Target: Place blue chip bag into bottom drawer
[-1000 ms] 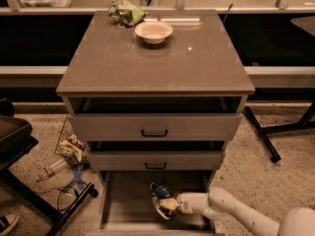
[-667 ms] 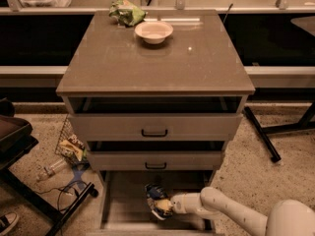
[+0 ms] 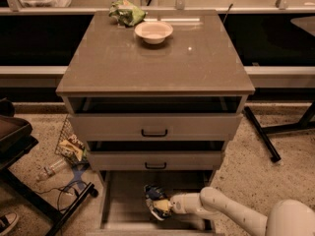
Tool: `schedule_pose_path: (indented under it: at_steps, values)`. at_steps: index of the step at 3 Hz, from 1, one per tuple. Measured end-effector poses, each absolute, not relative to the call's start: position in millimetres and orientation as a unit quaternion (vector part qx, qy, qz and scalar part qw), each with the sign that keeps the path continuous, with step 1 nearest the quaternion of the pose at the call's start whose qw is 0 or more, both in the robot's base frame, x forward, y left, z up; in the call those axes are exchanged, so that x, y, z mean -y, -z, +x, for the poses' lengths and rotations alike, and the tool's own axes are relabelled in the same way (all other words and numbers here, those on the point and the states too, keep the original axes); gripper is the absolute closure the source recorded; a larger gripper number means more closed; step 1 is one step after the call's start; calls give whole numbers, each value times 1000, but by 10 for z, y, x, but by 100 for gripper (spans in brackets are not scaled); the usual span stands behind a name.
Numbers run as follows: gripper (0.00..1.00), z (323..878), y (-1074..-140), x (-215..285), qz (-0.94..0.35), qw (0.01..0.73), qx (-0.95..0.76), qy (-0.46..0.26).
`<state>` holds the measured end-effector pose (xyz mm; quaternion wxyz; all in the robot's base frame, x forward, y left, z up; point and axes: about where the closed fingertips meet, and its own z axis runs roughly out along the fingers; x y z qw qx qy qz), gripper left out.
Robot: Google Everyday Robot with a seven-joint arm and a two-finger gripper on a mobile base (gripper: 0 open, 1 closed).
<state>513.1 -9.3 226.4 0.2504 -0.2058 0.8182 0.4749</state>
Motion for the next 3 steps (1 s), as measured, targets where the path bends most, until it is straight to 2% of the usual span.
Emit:
schedule_pose_path:
  at_steps: [1,2,3]
  values:
    - [28,5124,-2261,75,-206,250,-818,-476]
    - [0,5111,-2257,44,-207,248,-817,-478]
    - [0,5109,-2257,39,-207,248,-817,-478]
